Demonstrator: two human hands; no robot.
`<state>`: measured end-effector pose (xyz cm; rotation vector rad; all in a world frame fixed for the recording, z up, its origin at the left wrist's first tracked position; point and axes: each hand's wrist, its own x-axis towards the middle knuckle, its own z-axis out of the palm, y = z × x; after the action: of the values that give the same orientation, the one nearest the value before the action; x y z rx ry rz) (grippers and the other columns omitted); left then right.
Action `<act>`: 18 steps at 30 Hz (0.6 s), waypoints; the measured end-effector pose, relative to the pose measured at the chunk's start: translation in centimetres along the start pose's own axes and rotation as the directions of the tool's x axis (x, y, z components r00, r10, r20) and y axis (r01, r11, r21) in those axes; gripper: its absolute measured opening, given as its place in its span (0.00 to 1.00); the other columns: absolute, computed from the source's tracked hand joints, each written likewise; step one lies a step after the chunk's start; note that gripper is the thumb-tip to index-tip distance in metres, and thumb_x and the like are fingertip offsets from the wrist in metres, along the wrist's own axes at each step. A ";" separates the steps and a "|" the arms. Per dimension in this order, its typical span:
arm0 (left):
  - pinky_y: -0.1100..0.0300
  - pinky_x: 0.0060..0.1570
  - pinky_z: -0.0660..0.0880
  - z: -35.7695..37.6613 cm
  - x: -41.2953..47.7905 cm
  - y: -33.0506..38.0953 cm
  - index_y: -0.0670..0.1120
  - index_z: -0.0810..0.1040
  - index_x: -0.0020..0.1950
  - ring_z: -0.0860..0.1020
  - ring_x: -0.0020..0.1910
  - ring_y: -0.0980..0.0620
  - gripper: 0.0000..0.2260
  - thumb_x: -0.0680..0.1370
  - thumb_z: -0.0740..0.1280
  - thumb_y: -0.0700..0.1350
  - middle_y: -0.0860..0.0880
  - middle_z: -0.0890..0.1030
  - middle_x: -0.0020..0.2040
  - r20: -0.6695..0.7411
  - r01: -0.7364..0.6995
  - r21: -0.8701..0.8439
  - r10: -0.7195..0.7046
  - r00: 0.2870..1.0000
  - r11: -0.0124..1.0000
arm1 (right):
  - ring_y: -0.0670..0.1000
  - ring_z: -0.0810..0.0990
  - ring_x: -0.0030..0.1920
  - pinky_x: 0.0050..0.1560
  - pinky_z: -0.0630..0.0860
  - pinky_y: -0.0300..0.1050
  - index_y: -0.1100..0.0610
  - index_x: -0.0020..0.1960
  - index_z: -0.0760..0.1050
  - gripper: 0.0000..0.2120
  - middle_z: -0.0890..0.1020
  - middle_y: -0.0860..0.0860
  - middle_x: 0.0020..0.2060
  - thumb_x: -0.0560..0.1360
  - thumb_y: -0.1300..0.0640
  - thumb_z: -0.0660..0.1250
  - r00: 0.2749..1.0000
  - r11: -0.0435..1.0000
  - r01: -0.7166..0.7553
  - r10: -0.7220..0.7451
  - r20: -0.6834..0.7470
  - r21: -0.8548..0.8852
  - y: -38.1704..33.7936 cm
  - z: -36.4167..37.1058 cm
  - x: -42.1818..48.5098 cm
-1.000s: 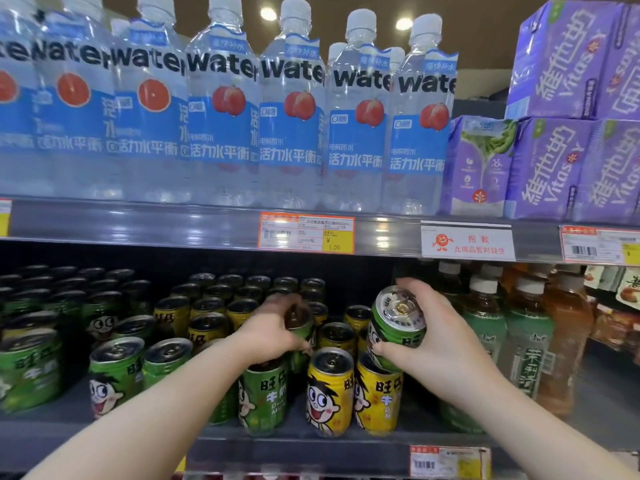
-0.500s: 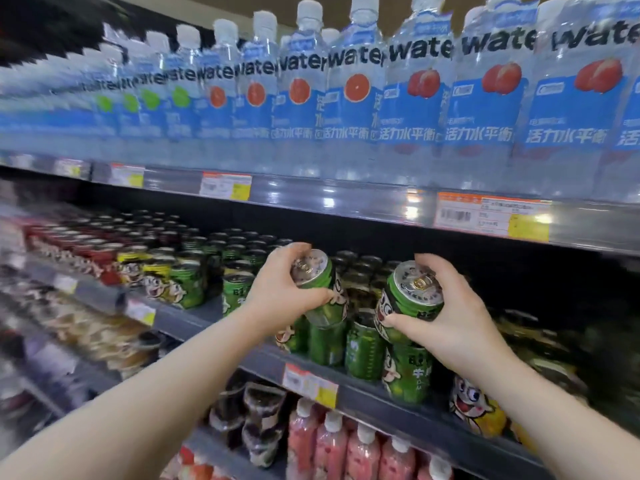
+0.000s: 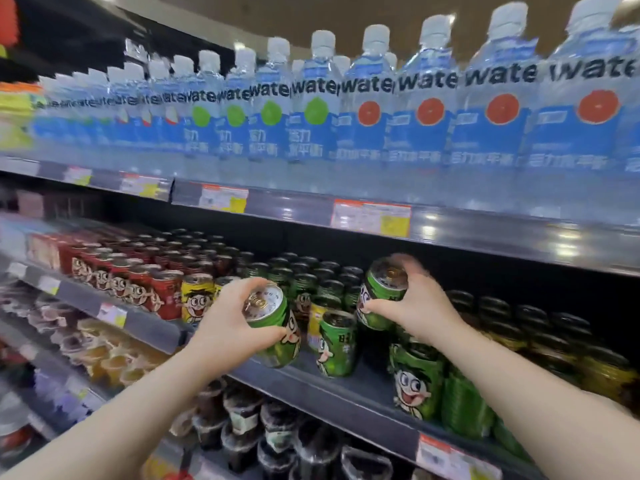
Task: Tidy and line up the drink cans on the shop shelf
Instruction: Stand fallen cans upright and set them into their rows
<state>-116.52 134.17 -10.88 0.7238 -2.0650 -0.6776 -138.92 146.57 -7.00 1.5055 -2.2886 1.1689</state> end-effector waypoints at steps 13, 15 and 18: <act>0.56 0.63 0.68 2.9 4.9 -3.6 0.55 0.62 0.69 0.70 0.62 0.55 0.37 0.64 0.73 0.57 0.59 0.66 0.62 0.350 -0.179 0.067 0.145 0.925 0.982 | 0.50 0.65 0.71 0.66 0.59 0.34 0.58 0.72 0.62 0.42 0.67 0.52 0.72 0.64 0.49 0.77 0.901 0.940 -0.147 0.255 0.350 -0.307 2.5 5.3 6.2; 0.54 0.64 0.67 3.6 5.5 -3.6 0.55 0.62 0.70 0.69 0.63 0.51 0.37 0.64 0.73 0.58 0.56 0.68 0.64 0.352 -0.216 0.139 0.156 0.923 0.966 | 0.50 0.65 0.71 0.66 0.59 0.34 0.58 0.73 0.60 0.43 0.65 0.53 0.72 0.65 0.50 0.77 0.881 0.941 -0.150 0.267 0.390 -0.305 2.9 5.4 7.1; 0.55 0.66 0.61 4.2 6.1 -3.6 0.53 0.63 0.70 0.67 0.64 0.52 0.36 0.65 0.71 0.59 0.56 0.69 0.64 0.362 -0.331 0.275 0.222 0.905 0.902 | 0.49 0.72 0.62 0.55 0.67 0.28 0.58 0.70 0.65 0.37 0.73 0.54 0.66 0.65 0.58 0.76 0.848 0.947 -0.172 0.282 0.448 -0.270 3.6 5.4 8.4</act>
<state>-122.14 128.29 -12.32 0.4994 -2.5644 -0.2964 -144.51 137.66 -8.17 1.6099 -2.8776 0.5833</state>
